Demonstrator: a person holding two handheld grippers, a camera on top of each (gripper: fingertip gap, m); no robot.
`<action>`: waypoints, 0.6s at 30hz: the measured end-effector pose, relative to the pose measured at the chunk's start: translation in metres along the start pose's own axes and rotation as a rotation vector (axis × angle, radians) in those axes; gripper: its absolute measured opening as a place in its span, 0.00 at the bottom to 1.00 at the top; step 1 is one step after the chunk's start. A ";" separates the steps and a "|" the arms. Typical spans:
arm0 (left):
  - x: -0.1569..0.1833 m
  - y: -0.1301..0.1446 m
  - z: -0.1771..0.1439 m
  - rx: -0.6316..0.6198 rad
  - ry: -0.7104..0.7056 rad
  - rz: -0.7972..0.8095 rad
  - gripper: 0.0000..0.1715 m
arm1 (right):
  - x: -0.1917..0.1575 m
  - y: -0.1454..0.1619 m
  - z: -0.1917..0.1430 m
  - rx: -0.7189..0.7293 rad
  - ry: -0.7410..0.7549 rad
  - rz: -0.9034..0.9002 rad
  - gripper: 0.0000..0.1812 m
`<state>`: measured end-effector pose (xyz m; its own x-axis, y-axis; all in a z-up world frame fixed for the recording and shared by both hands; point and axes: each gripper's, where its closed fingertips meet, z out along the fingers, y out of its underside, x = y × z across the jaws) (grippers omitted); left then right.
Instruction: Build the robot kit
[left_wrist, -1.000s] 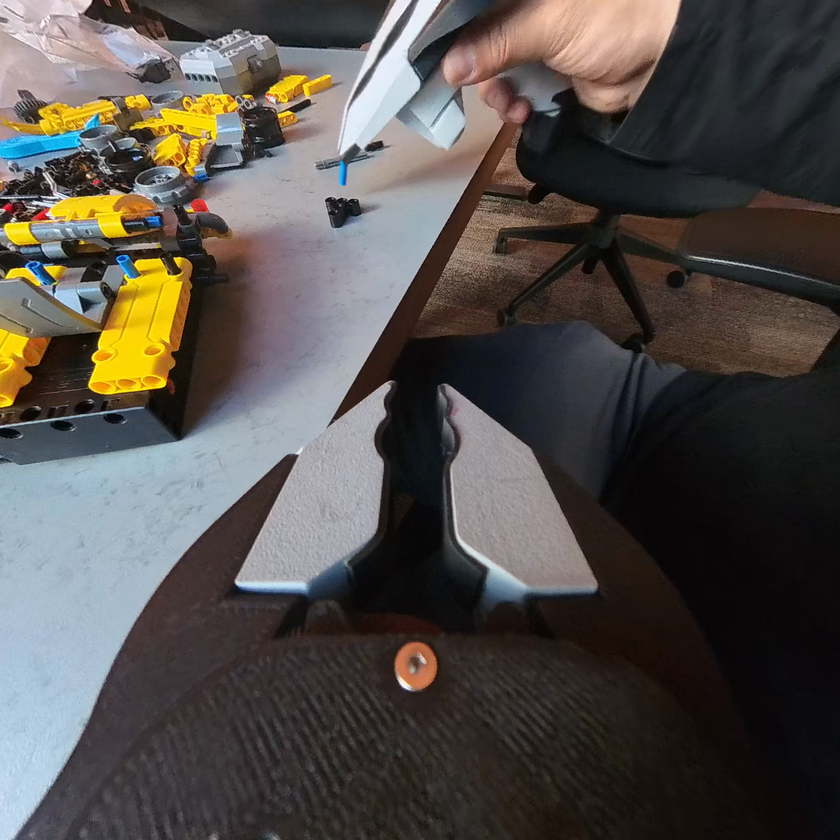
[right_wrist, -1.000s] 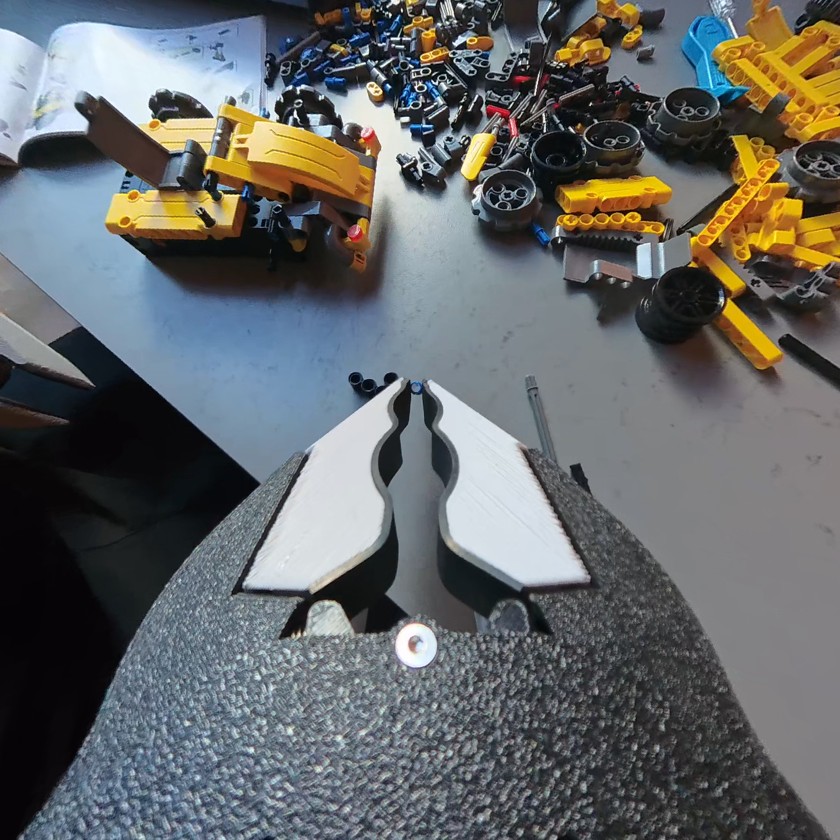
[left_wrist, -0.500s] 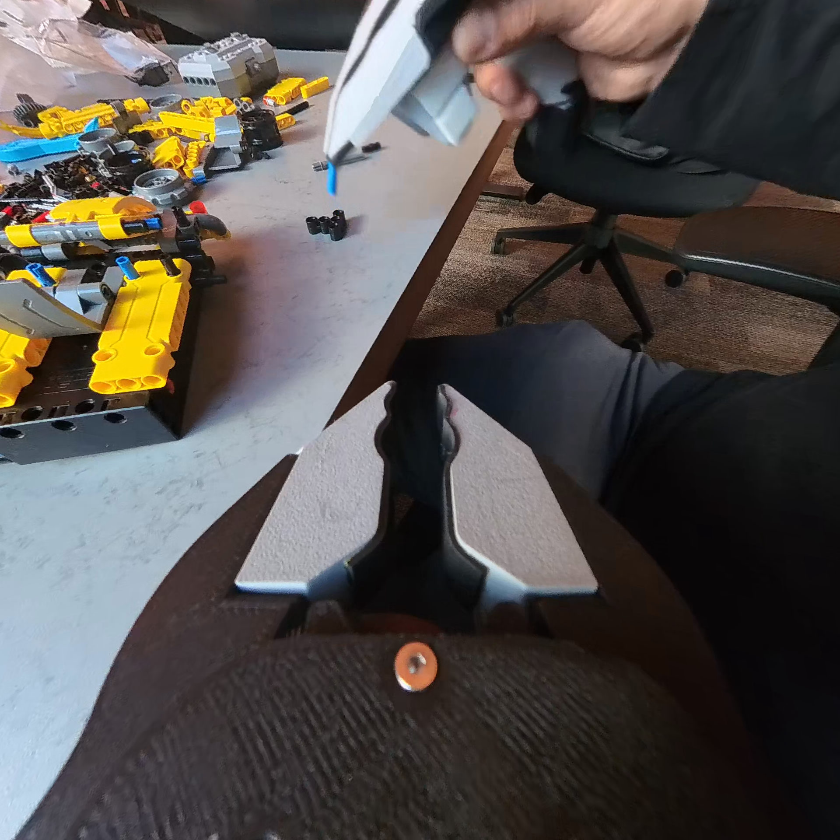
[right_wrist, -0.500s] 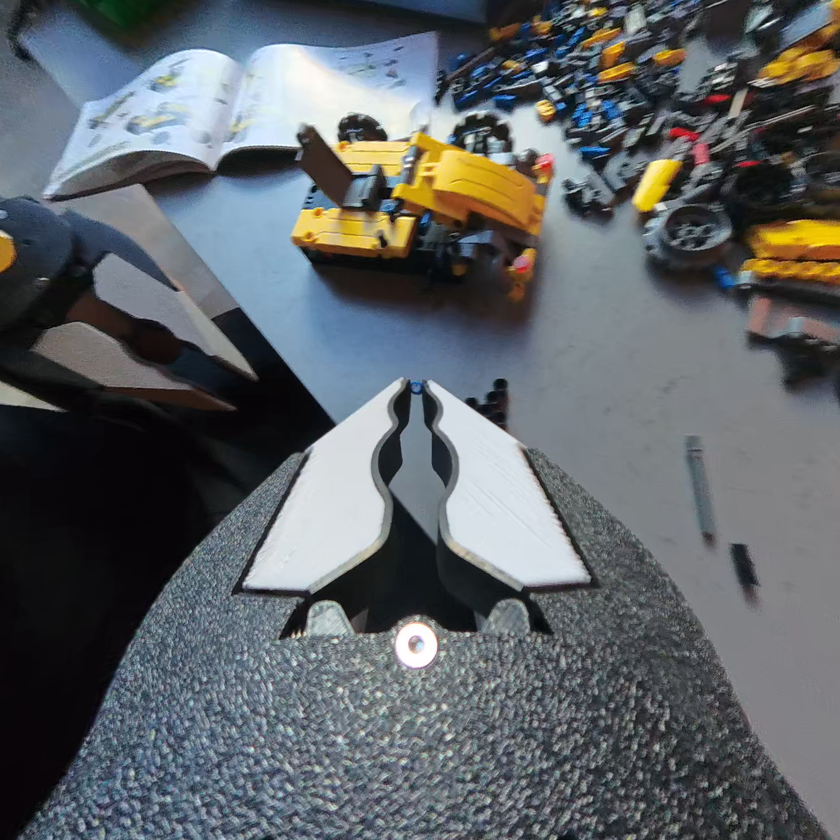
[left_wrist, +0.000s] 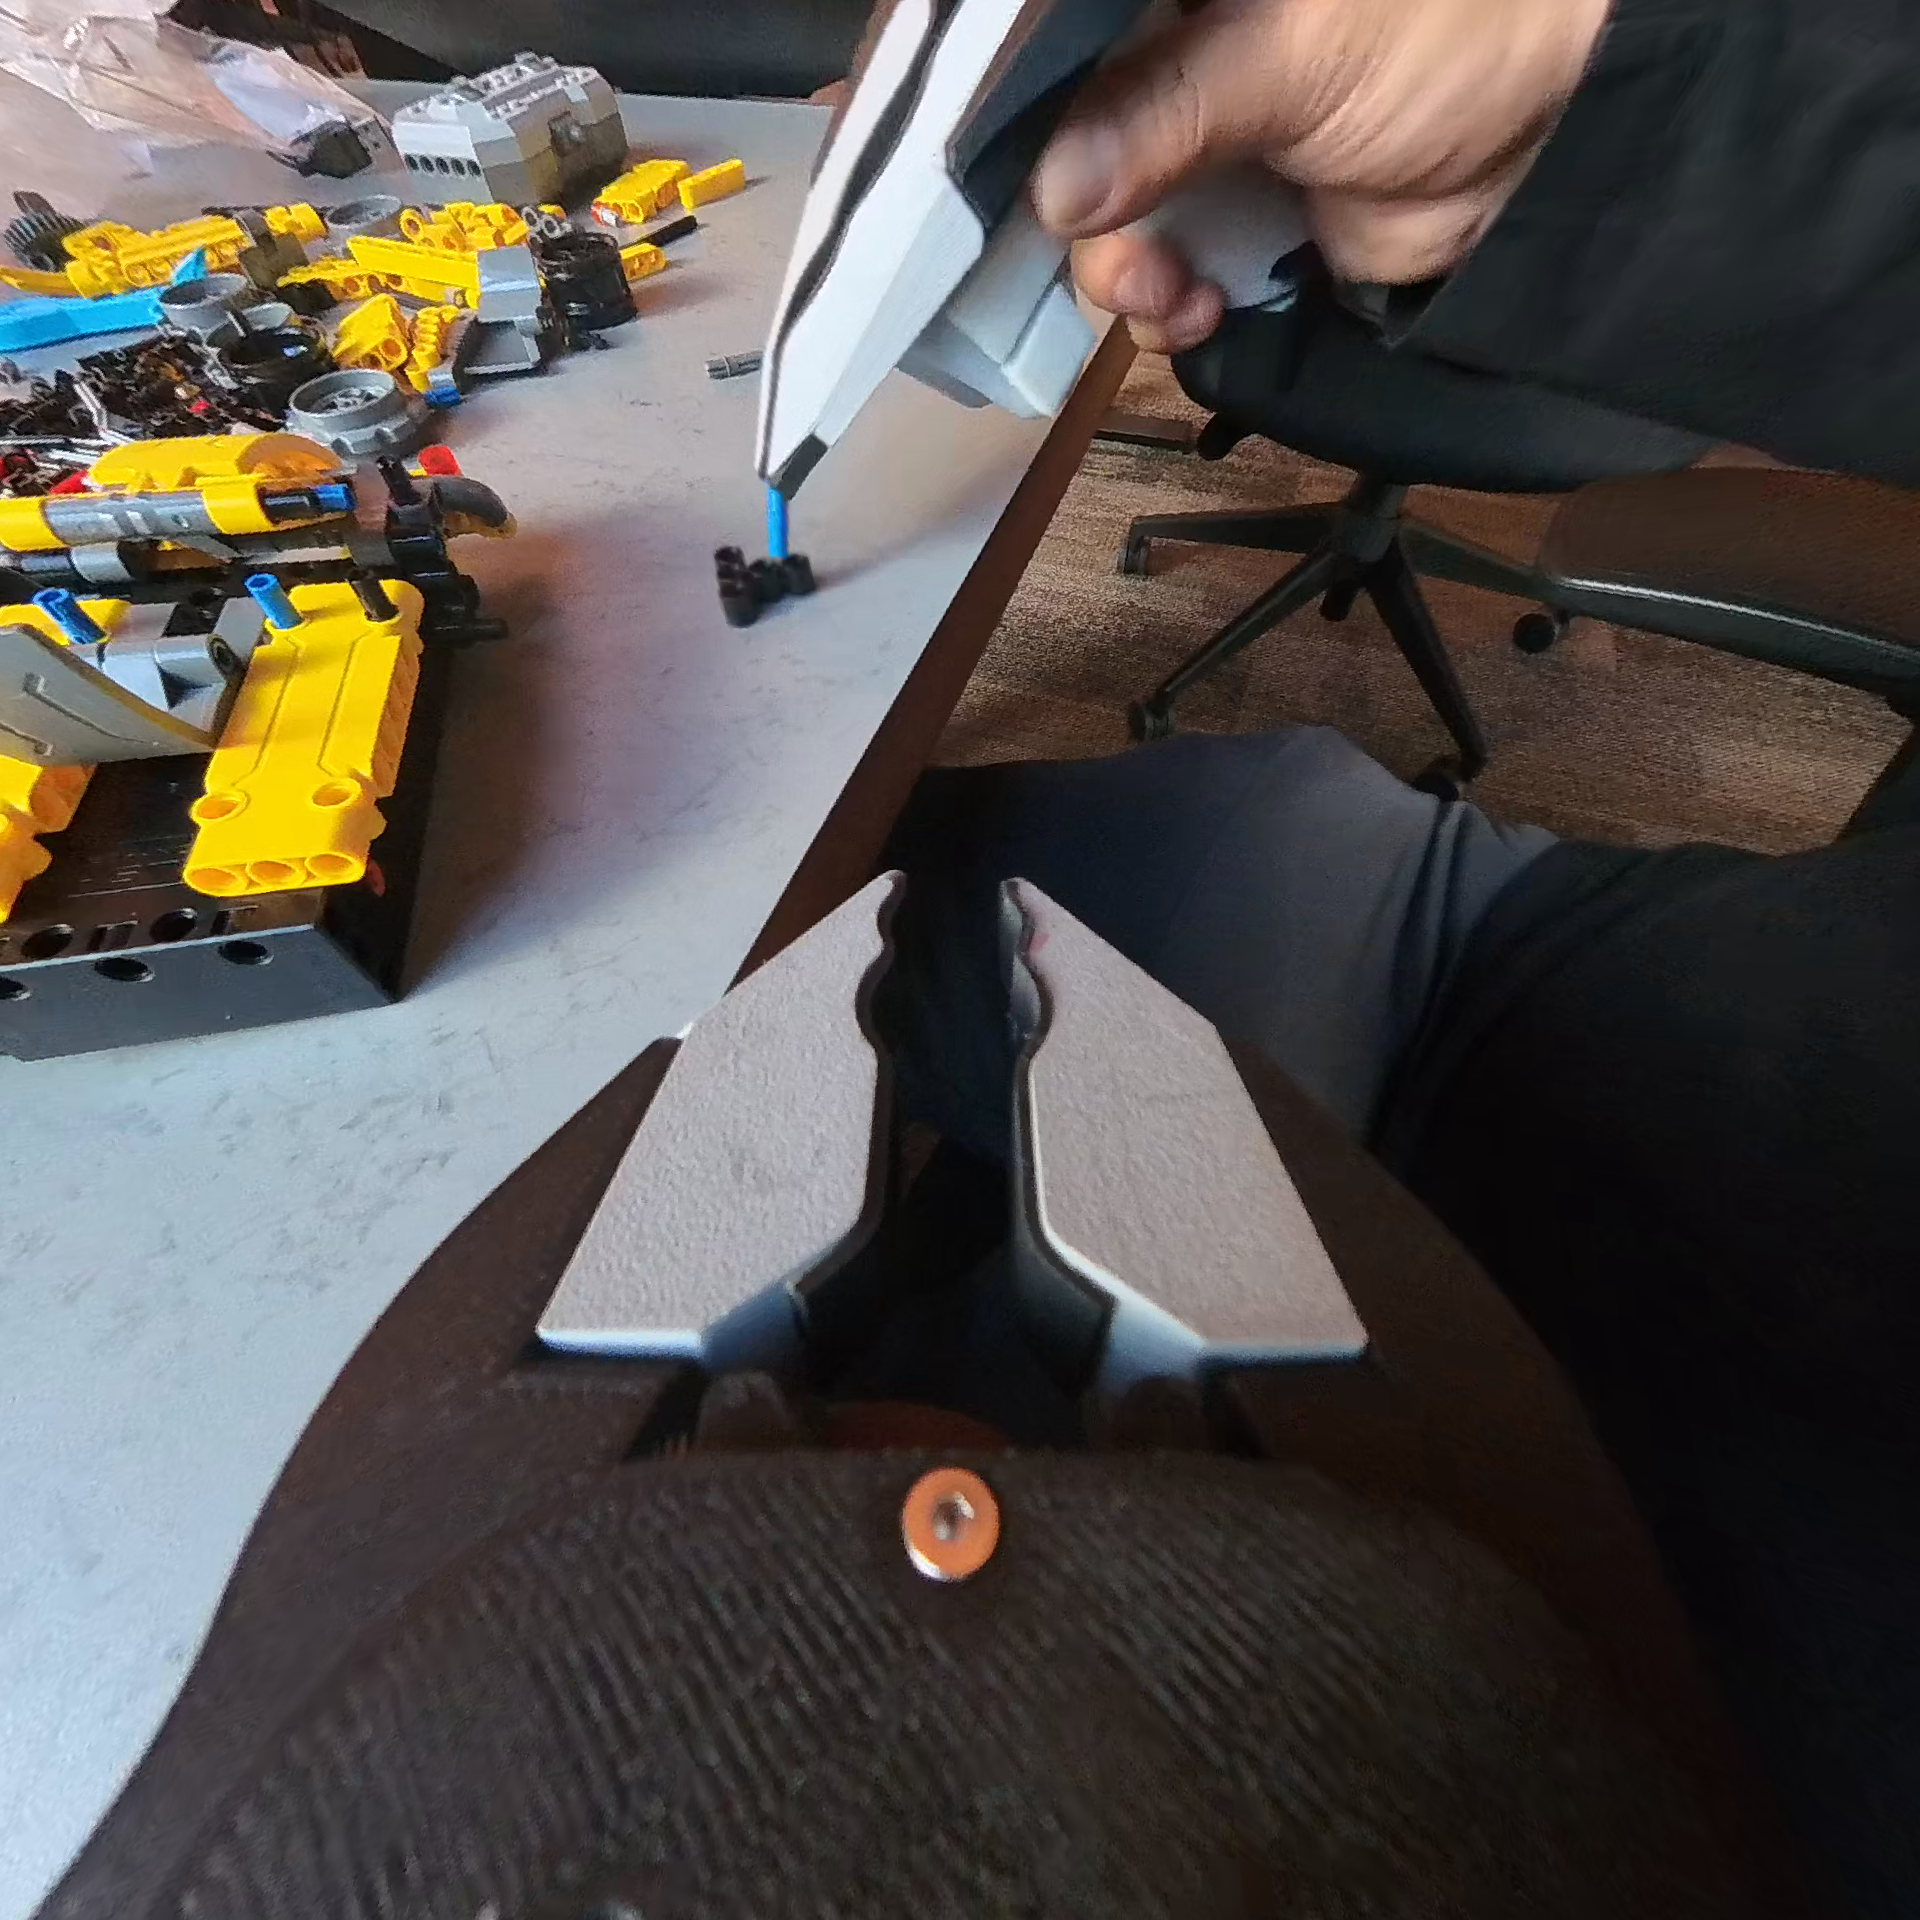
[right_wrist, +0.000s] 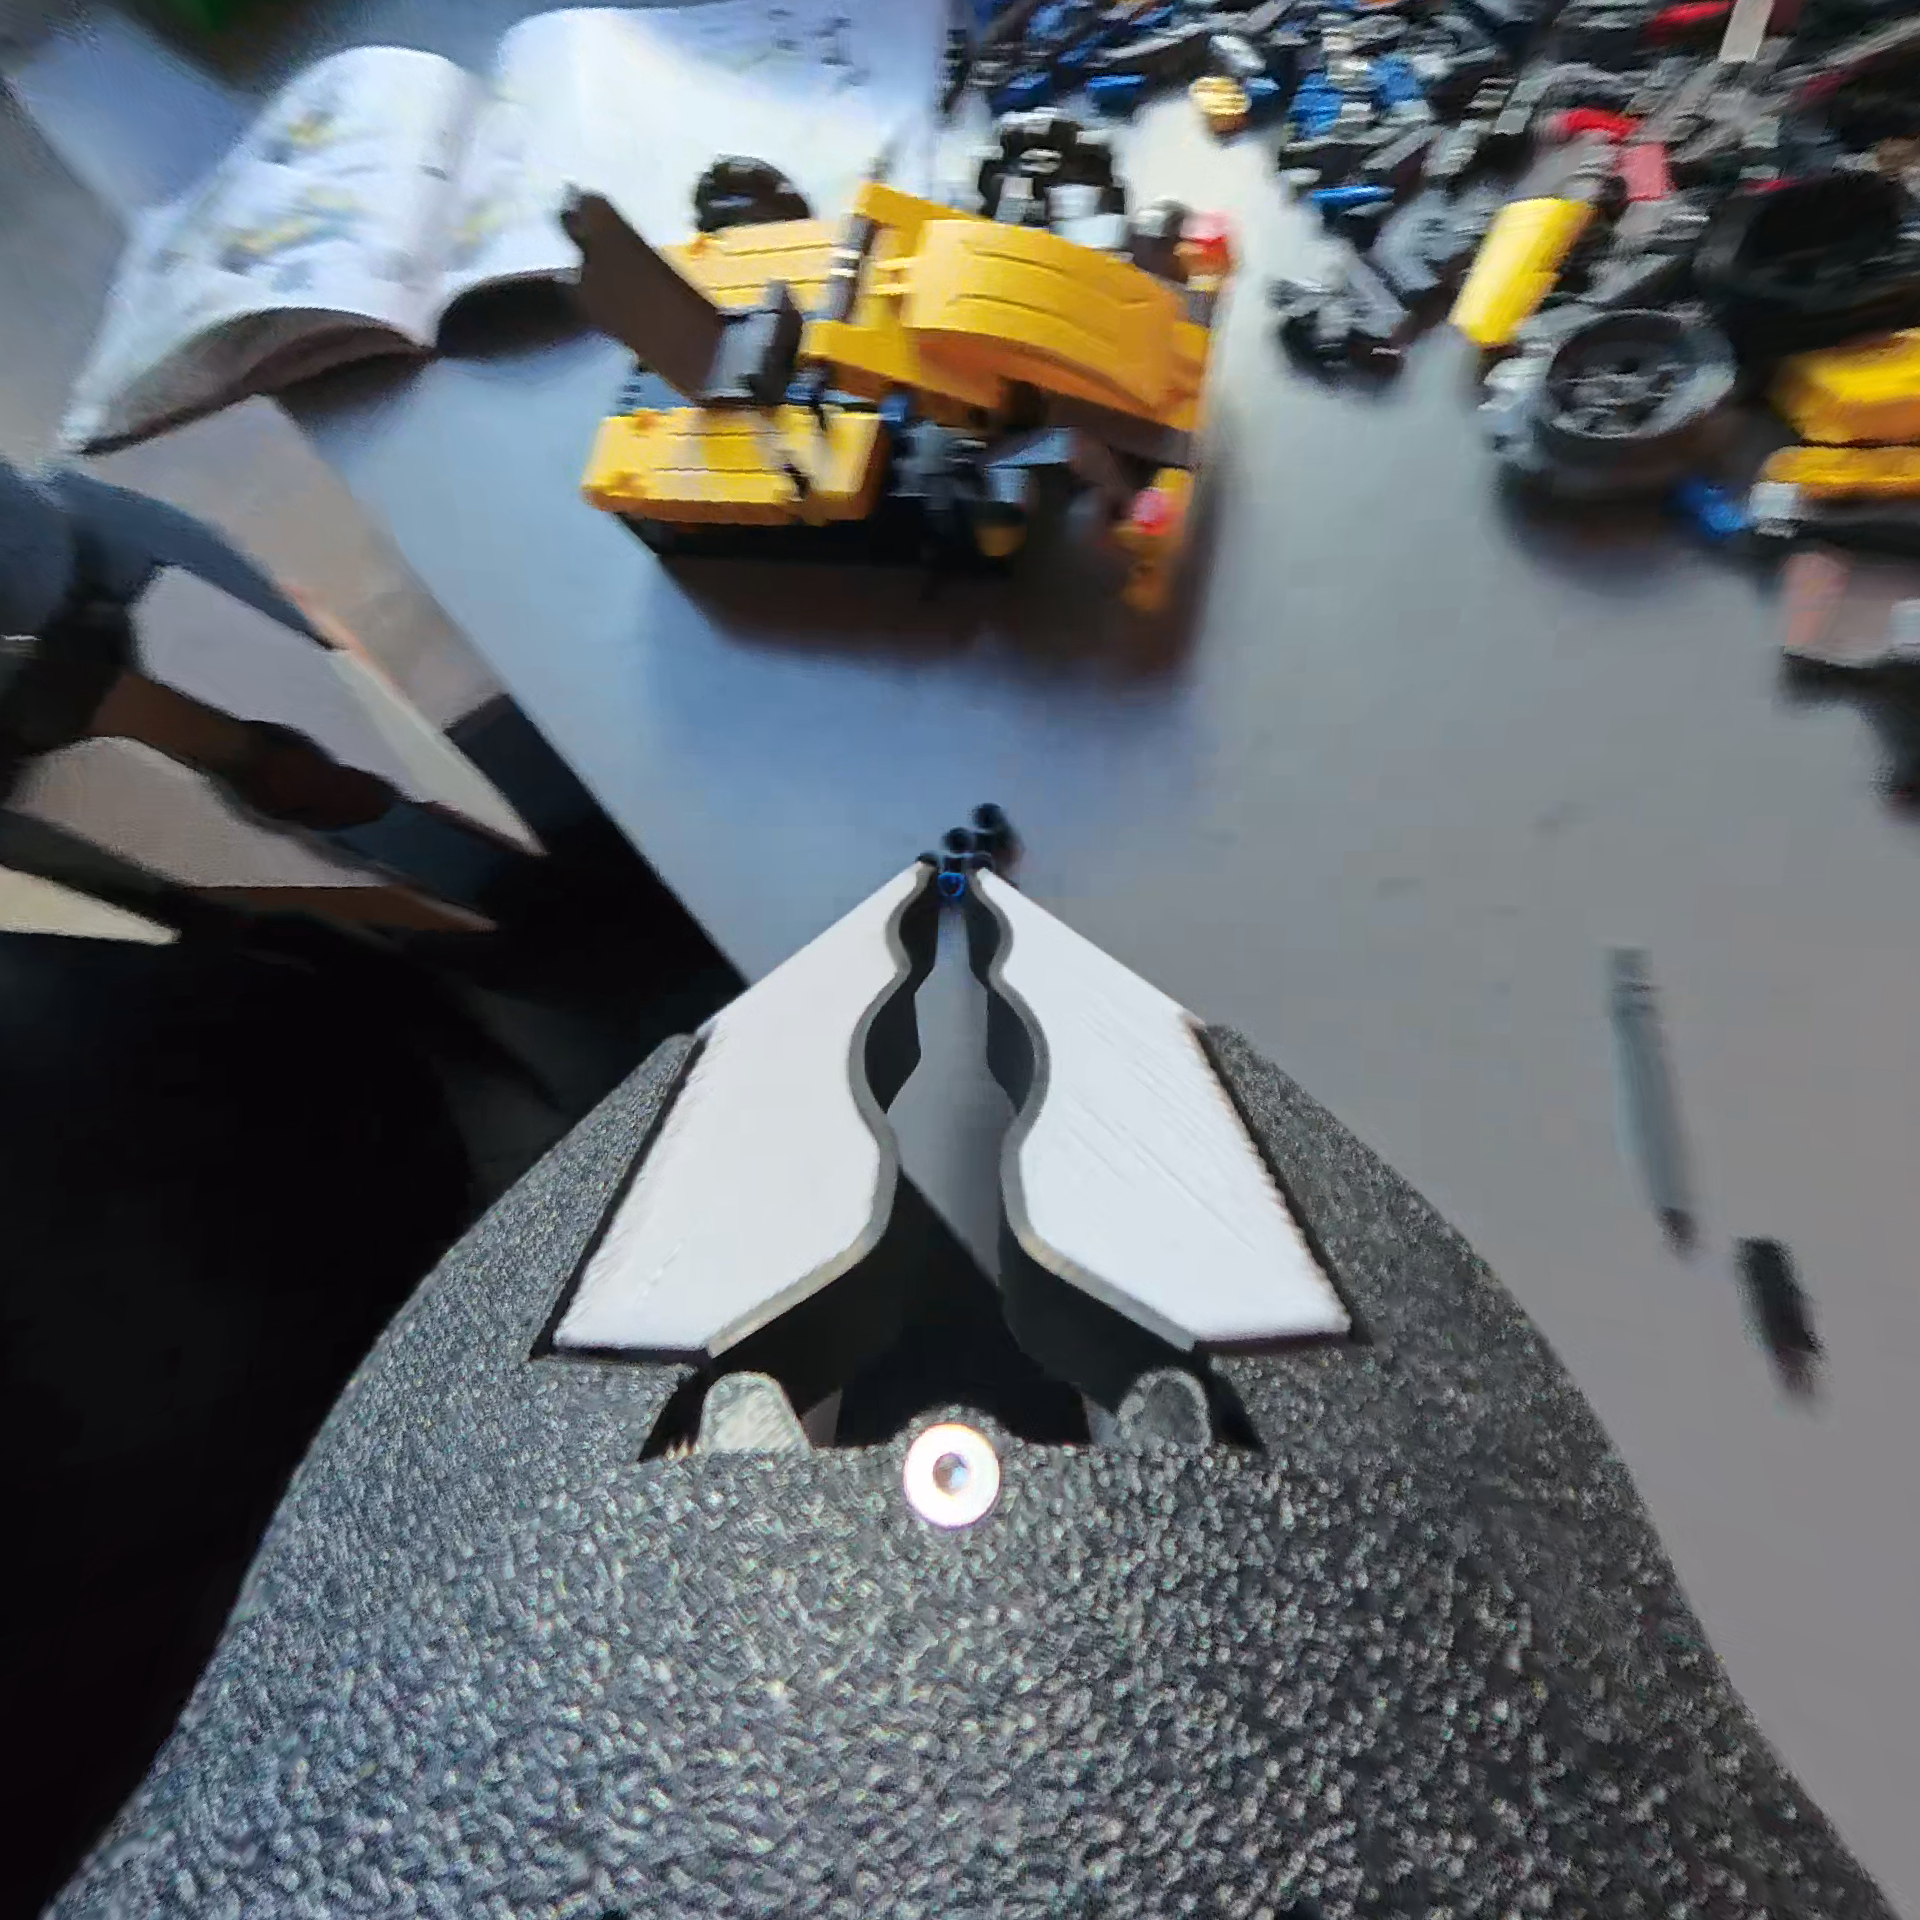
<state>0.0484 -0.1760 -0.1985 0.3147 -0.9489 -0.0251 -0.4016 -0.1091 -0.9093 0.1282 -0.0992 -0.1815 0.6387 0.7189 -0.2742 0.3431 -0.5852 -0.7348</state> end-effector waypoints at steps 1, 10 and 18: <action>0.000 0.000 0.000 0.000 0.001 -0.002 0.08 | -0.006 -0.002 0.002 0.003 -0.010 -0.014 0.03; -0.001 0.000 -0.001 0.000 -0.001 -0.009 0.08 | -0.010 -0.012 -0.004 0.011 0.005 -0.034 0.03; 0.000 0.001 0.000 -0.004 0.001 -0.005 0.08 | -0.038 -0.006 0.014 -0.008 -0.058 -0.050 0.02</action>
<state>0.0485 -0.1761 -0.1994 0.3154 -0.9487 -0.0199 -0.4031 -0.1150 -0.9079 0.0922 -0.1178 -0.1753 0.5797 0.7677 -0.2731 0.3789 -0.5507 -0.7437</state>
